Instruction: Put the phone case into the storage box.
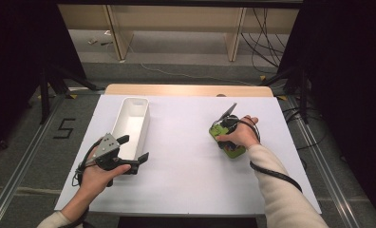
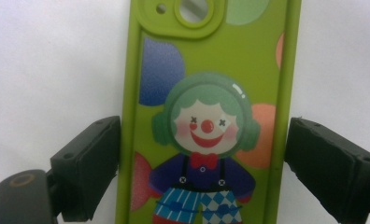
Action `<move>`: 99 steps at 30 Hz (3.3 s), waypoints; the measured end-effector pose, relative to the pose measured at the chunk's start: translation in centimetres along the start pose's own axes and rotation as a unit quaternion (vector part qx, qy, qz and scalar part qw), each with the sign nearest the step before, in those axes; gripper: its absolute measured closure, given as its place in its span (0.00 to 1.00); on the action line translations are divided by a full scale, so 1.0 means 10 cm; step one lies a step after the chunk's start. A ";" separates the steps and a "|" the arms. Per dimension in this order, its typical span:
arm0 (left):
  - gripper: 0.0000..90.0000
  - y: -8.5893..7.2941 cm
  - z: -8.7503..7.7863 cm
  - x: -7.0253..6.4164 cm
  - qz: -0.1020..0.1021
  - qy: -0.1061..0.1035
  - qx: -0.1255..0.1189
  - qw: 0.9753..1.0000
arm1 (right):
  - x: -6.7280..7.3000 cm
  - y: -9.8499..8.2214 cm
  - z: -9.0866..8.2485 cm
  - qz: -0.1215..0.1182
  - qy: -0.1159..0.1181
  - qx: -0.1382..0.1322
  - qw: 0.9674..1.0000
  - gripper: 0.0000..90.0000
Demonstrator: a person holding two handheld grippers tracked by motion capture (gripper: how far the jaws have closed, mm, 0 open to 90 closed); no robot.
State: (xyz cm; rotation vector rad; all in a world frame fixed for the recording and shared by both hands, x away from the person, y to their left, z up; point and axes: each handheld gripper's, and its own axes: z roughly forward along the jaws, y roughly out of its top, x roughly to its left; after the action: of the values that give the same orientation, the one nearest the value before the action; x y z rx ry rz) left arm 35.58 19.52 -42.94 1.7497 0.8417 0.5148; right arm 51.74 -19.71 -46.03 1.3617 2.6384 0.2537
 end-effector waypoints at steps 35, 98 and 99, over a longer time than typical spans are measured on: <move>0.03 0.00 0.00 0.00 0.000 0.000 0.000 1.000 | -0.01 0.04 0.01 0.019 0.005 0.019 1.000 0.18; 0.04 0.00 0.00 0.00 0.000 0.003 0.000 1.000 | 0.02 -0.23 -0.35 0.017 0.039 -0.104 0.994 0.19; 0.04 0.00 0.00 0.00 0.000 0.003 -0.001 1.000 | 0.02 -0.24 -0.35 0.016 0.037 -0.107 0.993 0.19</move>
State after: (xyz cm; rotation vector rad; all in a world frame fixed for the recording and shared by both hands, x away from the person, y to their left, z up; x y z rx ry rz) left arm 35.61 19.54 -42.97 1.7478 0.8457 0.5202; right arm 48.93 -21.16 -43.18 1.3470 2.5601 0.5851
